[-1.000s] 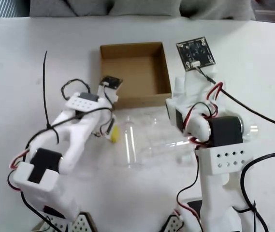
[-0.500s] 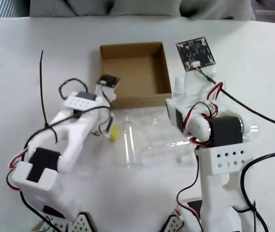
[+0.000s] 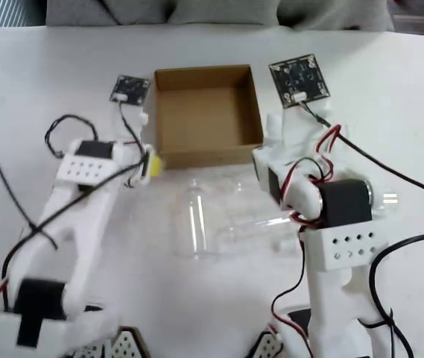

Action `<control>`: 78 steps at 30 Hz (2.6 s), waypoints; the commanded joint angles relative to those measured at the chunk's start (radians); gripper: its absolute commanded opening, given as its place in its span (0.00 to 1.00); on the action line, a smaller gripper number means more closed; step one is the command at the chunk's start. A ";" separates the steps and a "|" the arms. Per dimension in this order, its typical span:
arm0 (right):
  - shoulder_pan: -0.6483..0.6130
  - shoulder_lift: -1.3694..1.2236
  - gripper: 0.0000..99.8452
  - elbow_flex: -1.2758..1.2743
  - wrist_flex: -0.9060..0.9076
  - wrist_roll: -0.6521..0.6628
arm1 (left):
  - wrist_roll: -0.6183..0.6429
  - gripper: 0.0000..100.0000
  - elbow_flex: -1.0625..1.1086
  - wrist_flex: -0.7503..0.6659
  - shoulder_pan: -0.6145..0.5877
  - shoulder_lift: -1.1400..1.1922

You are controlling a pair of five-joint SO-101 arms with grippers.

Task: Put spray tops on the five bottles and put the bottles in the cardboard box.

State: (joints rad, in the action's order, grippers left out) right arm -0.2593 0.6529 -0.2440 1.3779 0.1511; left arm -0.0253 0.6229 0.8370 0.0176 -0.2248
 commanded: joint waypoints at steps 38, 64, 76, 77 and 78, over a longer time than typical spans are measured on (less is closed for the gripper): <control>-0.283 0.171 0.02 0.055 -0.823 0.009 | 0.135 0.09 0.910 -1.060 0.251 -0.906; -0.433 -0.205 0.02 0.396 -0.512 0.169 | 0.135 0.09 0.971 -1.069 0.251 -0.905; -0.433 -0.242 0.02 0.390 -0.512 0.166 | 0.135 0.09 0.971 -1.069 0.251 -0.905; -0.433 -0.242 0.02 0.390 -0.512 0.166 | 0.135 0.09 0.971 -1.069 0.251 -0.905; -0.433 -0.242 0.02 0.390 -0.512 0.166 | 0.135 0.09 0.971 -1.069 0.251 -0.905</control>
State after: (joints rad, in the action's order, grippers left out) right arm -0.6843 0.4074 0.1059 0.8623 0.3122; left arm 0.1005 1.6049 -0.2018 0.2601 -1.1024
